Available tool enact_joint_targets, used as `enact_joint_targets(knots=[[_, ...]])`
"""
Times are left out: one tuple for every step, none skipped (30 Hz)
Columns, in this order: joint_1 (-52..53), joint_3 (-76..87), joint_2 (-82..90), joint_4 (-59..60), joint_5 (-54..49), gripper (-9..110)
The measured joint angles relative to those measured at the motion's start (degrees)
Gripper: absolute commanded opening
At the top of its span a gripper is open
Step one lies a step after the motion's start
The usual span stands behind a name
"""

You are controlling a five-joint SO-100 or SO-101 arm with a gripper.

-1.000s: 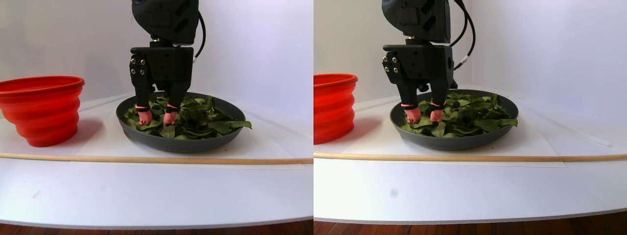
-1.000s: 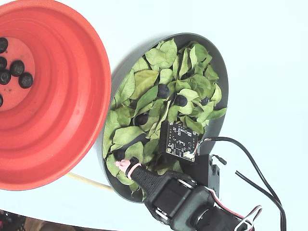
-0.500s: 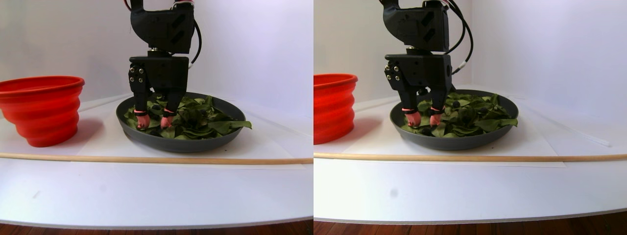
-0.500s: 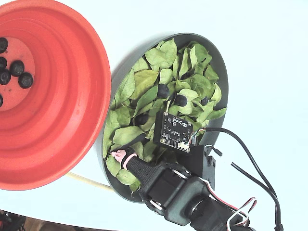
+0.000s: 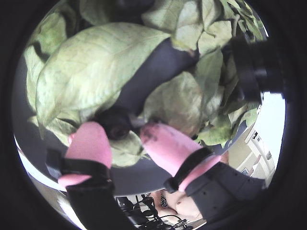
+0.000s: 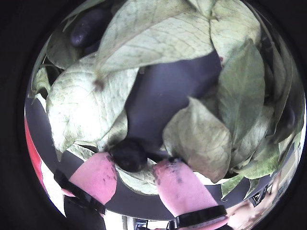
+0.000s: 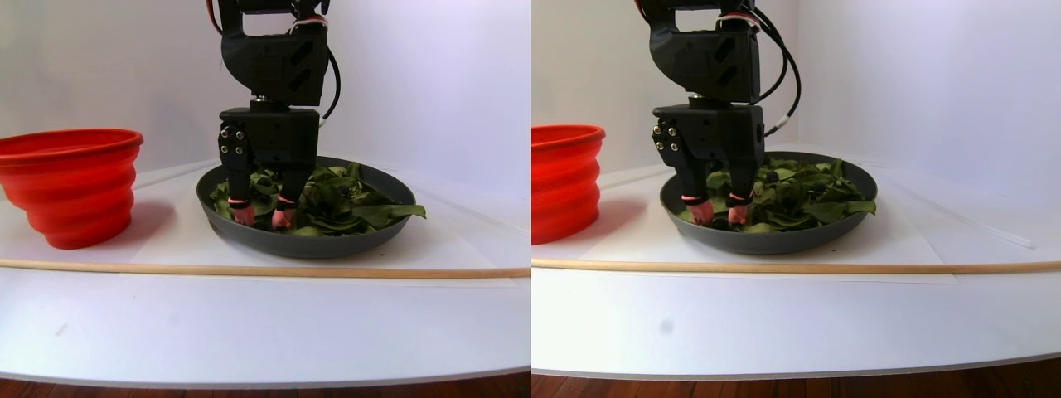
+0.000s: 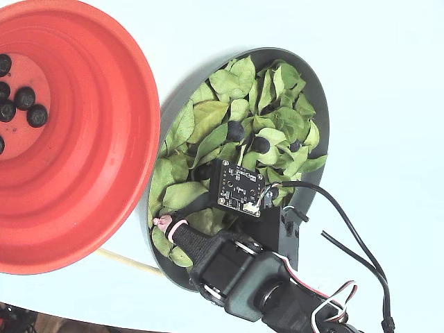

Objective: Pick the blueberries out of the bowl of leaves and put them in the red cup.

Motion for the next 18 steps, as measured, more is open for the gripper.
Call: enact_joint_targets(knots=[[0.0, -0.18, -0.18, -0.09, 0.0, 15], [0.0, -0.35, -0.26, -0.09, 0.0, 15], [0.0, -0.44, -0.35, -0.18, 0.0, 15], [0.0, -0.53, -0.7, -0.44, 0.0, 15], [0.0, -0.53, -0.88, -0.53, 0.0, 15], [0.0, -0.53, -1.23, -0.88, 0.0, 15], [0.09, -0.53, -1.58, -1.14, 0.0, 15], [0.09, -0.53, -1.67, -1.41, 0.0, 15], [0.09, -0.44, -1.76, -1.76, 0.0, 15], [0.09, -0.35, -1.76, -1.93, 0.0, 15], [0.09, -0.09, -1.76, -2.11, 0.09, 15], [0.09, 0.09, -1.76, -2.29, 0.09, 15], [0.09, 0.18, -1.76, -2.29, 0.09, 14], [0.09, 0.35, -1.76, -2.46, 0.09, 14], [0.09, 0.53, -1.76, -2.72, 0.26, 14], [0.09, 0.62, -2.02, -2.99, 0.53, 14], [0.09, 0.7, -2.2, -3.16, 0.79, 13], [0.09, 0.88, -2.37, -3.25, 1.05, 13]])
